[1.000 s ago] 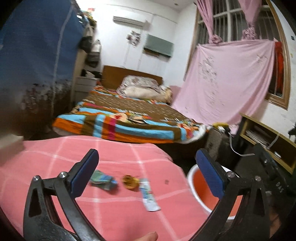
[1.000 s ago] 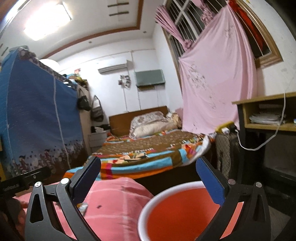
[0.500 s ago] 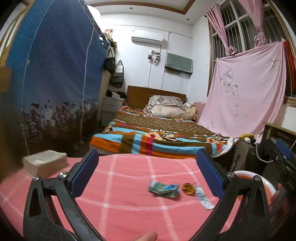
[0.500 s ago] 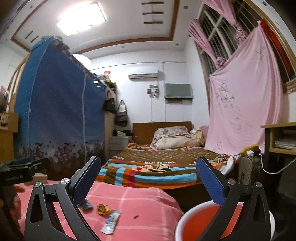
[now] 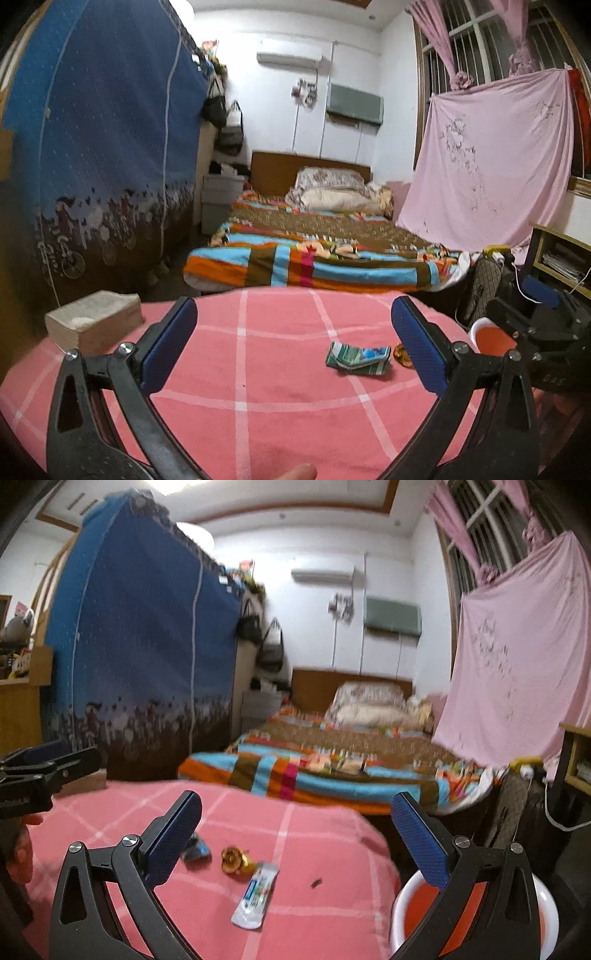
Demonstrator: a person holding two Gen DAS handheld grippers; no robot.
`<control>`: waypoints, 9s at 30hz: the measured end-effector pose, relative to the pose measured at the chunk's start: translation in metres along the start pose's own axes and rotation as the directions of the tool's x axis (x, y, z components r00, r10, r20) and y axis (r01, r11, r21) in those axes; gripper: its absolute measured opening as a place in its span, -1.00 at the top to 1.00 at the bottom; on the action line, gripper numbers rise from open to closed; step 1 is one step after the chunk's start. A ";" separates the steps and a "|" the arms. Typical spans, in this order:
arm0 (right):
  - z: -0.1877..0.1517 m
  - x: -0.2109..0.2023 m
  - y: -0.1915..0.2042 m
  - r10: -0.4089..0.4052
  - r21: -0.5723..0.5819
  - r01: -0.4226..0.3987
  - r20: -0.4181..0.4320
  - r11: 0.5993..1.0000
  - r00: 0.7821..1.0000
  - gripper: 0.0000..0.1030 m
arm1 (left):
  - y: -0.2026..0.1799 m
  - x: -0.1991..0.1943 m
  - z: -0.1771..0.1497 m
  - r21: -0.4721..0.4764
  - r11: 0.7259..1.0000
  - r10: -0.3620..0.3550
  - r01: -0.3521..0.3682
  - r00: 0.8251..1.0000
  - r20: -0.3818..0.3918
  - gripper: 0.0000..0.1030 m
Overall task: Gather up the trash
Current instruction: 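Grasp the green snack wrapper with the left tool while the right tool grasps the toothpaste tube, then carry the wrapper and tube over the orange basin and open both tools, then move both open tools back over the blanket toward the last items, then close the left tool on the brown dried item while the right tool reaches the yellow piece, then close the right tool on the yellow cylinder while the left tool holds the brown item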
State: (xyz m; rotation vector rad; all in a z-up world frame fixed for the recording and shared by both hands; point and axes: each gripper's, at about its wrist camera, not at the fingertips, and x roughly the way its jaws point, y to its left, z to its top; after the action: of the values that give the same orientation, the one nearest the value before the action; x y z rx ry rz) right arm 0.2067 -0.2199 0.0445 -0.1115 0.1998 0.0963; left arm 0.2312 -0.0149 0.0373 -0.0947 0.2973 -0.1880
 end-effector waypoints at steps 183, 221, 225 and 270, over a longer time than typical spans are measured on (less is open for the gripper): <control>0.002 -0.060 -0.064 -0.095 0.186 0.042 0.283 0.982 0.954 -1.00 | -0.059 -0.027 0.006 0.039 0.999 -0.017 0.012 0.992 0.122 -0.78; -0.026 0.058 -0.052 0.160 0.284 -0.058 -0.349 0.957 0.923 -0.19 | -0.083 0.082 -0.026 0.108 0.941 -0.228 0.320 0.838 -0.495 0.10; -0.028 0.063 -0.051 0.170 0.290 -0.059 -0.375 0.955 0.911 -0.10 | -0.086 0.092 -0.028 0.084 0.938 -0.244 0.337 0.811 -0.532 0.34; -0.030 0.093 0.015 0.311 0.160 -0.267 -0.457 0.950 0.833 0.72 | -0.013 0.065 -0.020 -0.053 0.991 -0.133 0.122 0.878 -0.459 0.73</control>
State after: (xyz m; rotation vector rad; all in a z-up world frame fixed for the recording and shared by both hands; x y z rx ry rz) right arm 0.2903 -0.2003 -0.0049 -0.0109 0.7196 0.3652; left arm 0.2839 -0.0416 0.0017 -0.0914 0.7731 -0.3400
